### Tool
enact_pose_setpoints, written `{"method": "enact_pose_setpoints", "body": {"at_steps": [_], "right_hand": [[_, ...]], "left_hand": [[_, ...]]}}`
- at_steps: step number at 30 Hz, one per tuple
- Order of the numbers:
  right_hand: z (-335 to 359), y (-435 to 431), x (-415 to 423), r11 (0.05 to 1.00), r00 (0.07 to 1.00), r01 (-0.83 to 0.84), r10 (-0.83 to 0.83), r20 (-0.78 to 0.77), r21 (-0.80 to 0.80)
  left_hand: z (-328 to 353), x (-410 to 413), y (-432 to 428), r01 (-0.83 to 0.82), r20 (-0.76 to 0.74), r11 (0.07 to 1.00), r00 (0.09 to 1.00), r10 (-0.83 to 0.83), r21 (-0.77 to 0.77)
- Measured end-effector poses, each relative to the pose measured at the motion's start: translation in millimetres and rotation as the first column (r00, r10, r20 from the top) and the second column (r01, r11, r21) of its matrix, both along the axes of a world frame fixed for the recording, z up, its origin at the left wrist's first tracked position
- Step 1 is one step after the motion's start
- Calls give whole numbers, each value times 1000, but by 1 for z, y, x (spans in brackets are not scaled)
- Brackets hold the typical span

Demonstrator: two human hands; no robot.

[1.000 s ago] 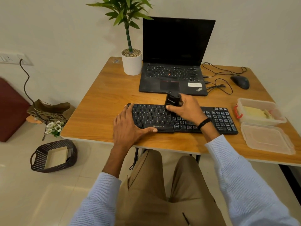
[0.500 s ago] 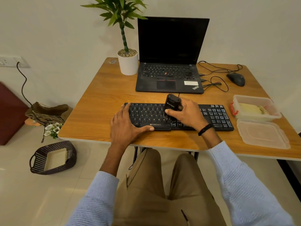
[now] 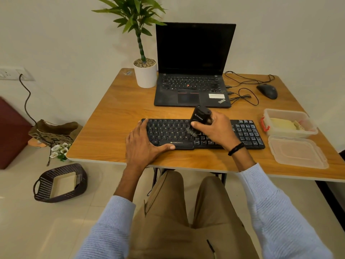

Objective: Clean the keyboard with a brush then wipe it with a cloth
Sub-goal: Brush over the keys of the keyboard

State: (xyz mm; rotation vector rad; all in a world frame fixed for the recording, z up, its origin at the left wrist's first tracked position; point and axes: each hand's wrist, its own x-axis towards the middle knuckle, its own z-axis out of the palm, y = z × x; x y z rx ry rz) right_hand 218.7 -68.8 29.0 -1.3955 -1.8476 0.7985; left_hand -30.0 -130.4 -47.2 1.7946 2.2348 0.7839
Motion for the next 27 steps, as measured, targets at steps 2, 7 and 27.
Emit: {"method": "enact_pose_setpoints", "body": {"at_steps": [2,7,27], "right_hand": [[-1,-1,4,997,997,70,-69,-30,42],[-2,-10,10,996,998,55,-56,14,77],[0,-29,-1,998,958,62,-56,281,-11]], "left_hand": [[0,0,0,2,-4,1000,1000,-2,13],[-1,0,0,4,-13,999,1000,-4,32],[-1,1,0,7,-19,1000,1000,-6,19]]}}
